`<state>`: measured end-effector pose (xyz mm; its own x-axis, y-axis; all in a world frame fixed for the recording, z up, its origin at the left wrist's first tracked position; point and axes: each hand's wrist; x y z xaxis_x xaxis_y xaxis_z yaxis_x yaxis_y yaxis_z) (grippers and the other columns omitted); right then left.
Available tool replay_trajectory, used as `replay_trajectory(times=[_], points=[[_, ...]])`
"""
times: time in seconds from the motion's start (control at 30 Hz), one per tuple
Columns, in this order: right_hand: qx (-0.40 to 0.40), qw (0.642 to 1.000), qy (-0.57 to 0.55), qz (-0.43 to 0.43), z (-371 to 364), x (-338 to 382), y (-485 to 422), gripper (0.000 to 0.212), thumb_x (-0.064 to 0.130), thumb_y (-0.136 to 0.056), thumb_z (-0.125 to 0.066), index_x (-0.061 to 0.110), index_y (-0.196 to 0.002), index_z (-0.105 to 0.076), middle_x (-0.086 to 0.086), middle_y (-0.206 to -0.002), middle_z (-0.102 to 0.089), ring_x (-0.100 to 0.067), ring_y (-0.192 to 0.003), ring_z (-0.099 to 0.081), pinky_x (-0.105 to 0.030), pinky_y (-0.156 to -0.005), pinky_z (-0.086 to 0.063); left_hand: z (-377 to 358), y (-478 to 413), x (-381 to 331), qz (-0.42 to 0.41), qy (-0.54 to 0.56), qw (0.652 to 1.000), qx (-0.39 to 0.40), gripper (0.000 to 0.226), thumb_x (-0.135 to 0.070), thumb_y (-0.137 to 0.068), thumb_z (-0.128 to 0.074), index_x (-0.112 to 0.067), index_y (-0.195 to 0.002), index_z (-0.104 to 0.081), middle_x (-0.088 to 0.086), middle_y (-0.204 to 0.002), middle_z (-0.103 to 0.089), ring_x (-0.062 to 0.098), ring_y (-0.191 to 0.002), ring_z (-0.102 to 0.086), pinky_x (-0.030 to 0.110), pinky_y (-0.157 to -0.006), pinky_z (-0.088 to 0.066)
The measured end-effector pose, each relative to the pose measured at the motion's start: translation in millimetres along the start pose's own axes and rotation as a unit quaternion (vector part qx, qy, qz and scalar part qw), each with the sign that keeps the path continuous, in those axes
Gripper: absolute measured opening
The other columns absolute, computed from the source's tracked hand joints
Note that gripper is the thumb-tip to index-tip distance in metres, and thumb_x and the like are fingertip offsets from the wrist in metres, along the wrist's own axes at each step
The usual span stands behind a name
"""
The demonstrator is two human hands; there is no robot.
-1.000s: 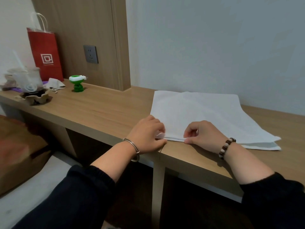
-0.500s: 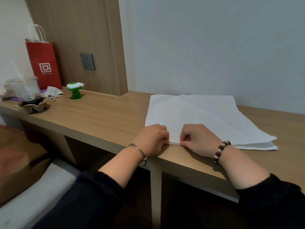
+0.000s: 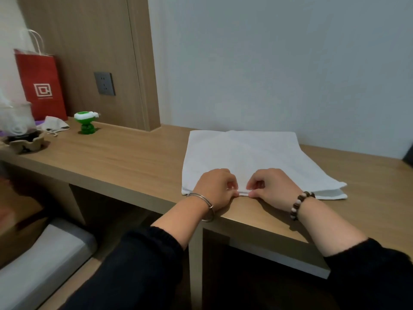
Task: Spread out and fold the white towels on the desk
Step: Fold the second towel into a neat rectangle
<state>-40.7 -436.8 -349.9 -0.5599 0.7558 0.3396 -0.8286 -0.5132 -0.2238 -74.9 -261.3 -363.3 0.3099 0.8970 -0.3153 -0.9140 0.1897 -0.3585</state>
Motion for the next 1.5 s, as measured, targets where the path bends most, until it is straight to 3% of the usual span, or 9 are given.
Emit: replay_trajectory(times=[0.17,0.4,0.73,0.83,0.93,1.03,1.13,1.33,1.5], points=[[0.004,0.999,0.053,0.004,9.9,0.8,1.9,0.007,0.015,-0.089,-0.062,0.019,-0.087,-0.068,0.009,-0.086,-0.058,-0.007,-0.08,-0.052,-0.016,-0.071,-0.04,-0.1,4.2,6.6,0.064,0.111,0.992,-0.003,0.004,-0.026,-0.079,-0.073,-0.025,-0.078,-0.069,-0.015,-0.077,-0.055,0.004,-0.074,-0.048,0.019,-0.071,-0.038],[-0.004,0.998,0.054,0.033,4.9,-8.0,21.1,0.013,0.014,-0.089,-0.063,0.019,-0.077,-0.063,0.011,-0.083,-0.053,-0.009,-0.082,-0.05,-0.019,-0.075,-0.038,-2.8,8.7,4.4,0.01,0.077,0.997,-0.021,0.004,-0.02,-0.083,-0.069,-0.018,-0.082,-0.072,-0.005,-0.086,-0.064,0.01,-0.078,-0.053,0.02,-0.072,-0.04],[-0.032,0.998,0.009,-0.052,25.0,-37.2,35.1,0.012,0.018,-0.081,-0.074,0.026,-0.075,-0.066,0.009,-0.087,-0.065,-0.01,-0.084,-0.059,-0.026,-0.082,-0.047,13.4,15.1,18.7,-0.068,-0.015,0.997,0.017,0.015,-0.018,-0.085,-0.058,-0.014,-0.085,-0.072,-0.002,-0.091,-0.063,0.014,-0.086,-0.054,0.018,-0.07,-0.033],[-0.035,0.999,-0.005,-0.014,12.2,-24.6,28.2,0.004,0.017,-0.082,-0.073,0.02,-0.084,-0.073,0.007,-0.093,-0.068,-0.01,-0.089,-0.06,-0.027,-0.087,-0.047,22.5,26.6,30.9,-0.026,-0.01,1.0,-0.003,0.021,-0.031,-0.076,-0.044,-0.022,-0.071,-0.062,-0.008,-0.076,-0.056,0.012,-0.076,-0.052,0.017,-0.062,-0.031],[-0.042,0.999,-0.016,0.016,-0.4,-12.4,21.3,0.007,0.015,-0.083,-0.071,0.016,-0.089,-0.074,0.004,-0.098,-0.069,-0.012,-0.093,-0.06,-0.026,-0.089,-0.046,22.0,32.5,31.6,0.005,-0.036,0.999,-0.031,0.017,-0.034,-0.081,-0.05,-0.027,-0.066,-0.046,-0.011,-0.067,-0.046,0.01,-0.07,-0.046,0.015,-0.058,-0.029],[-0.041,0.998,-0.035,0.015,-1.9,-8.0,17.8,0.007,0.014,-0.083,-0.071,0.016,-0.089,-0.074,0.004,-0.099,-0.069,-0.013,-0.094,-0.06,-0.028,-0.09,-0.045,9.9,23.2,14.1,-0.003,0.0,1.0,-0.026,0.007,-0.033,-0.084,-0.062,-0.027,-0.084,-0.059,-0.014,-0.079,-0.049,0.006,-0.077,-0.046,0.012,-0.062,-0.03],[-0.04,0.999,-0.032,0.018,-1.0,-8.3,20.5,0.011,0.01,-0.086,-0.066,0.016,-0.092,-0.074,0.004,-0.101,-0.068,-0.013,-0.096,-0.059,-0.026,-0.091,-0.045,-5.6,10.2,-3.9,0.001,0.019,1.0,-0.017,0.019,-0.036,-0.084,-0.065,-0.022,-0.098,-0.067,-0.01,-0.09,-0.055,0.006,-0.083,-0.046,0.017,-0.07,-0.035],[-0.024,1.0,0.013,0.01,3.7,-13.2,25.5,0.025,0.004,-0.091,-0.051,0.015,-0.104,-0.069,0.002,-0.109,-0.063,-0.014,-0.102,-0.055,-0.019,-0.089,-0.041,-12.2,9.8,-6.5,-0.009,0.005,0.999,-0.038,0.016,-0.033,-0.085,-0.065,-0.023,-0.096,-0.071,-0.006,-0.095,-0.062,0.01,-0.089,-0.052,0.021,-0.073,-0.037],[-0.01,0.996,0.072,-0.044,23.4,-27.4,25.8,0.012,0.008,-0.089,-0.056,0.018,-0.087,-0.064,0.004,-0.095,-0.058,-0.013,-0.088,-0.051,-0.022,-0.077,-0.039,-12.8,8.8,-6.7,-0.005,0.022,0.999,-0.03,0.011,-0.028,-0.085,-0.067,-0.019,-0.087,-0.071,-0.006,-0.091,-0.058,0.012,-0.09,-0.051,0.021,-0.074,-0.036]])
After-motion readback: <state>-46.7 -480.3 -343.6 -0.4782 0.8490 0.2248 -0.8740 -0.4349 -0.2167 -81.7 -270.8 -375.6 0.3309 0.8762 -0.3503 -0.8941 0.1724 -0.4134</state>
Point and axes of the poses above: each hand's wrist, its own y-axis away from the middle knuckle, its own z-axis out of the back of the hand, x = y × z
